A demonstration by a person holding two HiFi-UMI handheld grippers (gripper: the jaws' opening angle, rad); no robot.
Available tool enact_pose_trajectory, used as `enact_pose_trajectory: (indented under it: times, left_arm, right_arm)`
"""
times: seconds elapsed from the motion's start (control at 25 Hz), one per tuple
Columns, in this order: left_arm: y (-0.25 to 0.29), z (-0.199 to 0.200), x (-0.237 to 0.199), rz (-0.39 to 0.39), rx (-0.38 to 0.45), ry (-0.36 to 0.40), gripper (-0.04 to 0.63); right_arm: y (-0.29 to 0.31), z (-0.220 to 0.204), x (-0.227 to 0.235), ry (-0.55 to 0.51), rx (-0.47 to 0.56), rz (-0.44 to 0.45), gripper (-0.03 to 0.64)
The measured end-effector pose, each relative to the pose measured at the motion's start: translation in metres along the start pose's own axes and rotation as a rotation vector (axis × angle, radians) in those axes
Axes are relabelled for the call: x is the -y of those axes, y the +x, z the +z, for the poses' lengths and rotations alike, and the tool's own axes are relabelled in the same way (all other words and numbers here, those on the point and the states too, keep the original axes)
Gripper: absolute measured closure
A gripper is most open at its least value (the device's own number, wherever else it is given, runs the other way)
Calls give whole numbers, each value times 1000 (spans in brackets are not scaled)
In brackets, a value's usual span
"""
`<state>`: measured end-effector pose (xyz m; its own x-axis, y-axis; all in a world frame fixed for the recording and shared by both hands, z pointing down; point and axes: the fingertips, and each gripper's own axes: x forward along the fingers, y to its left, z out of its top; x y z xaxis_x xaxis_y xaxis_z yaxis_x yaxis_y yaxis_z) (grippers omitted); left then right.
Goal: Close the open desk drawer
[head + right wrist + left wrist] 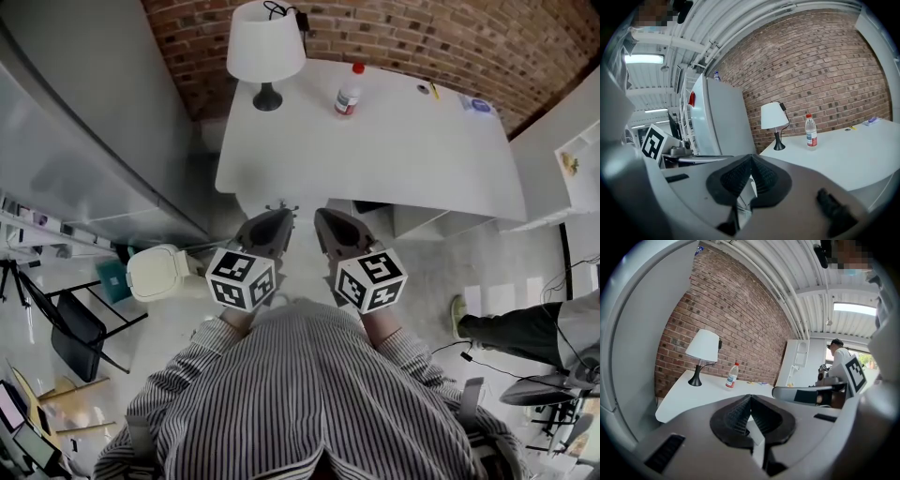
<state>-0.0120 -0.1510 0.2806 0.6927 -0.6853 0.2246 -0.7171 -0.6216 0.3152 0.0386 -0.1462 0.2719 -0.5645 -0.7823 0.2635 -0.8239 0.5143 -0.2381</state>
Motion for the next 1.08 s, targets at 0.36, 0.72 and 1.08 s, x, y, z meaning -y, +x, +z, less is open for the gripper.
enact_pose_trajectory:
  times: [0.36,0.72,1.08]
  left_arm:
    - [1,-2,2,-6,-5,4,584]
    - [3,-6,9,-23,-11,-4,584]
    - [1,-10,17,-40,-21,-2,584]
  right_arm:
    - [-3,-3,3,10,-3,-5,601]
    - [-11,-7,8,15,-7,-20,601]
    - [-14,-7,1,9,4,-5,601]
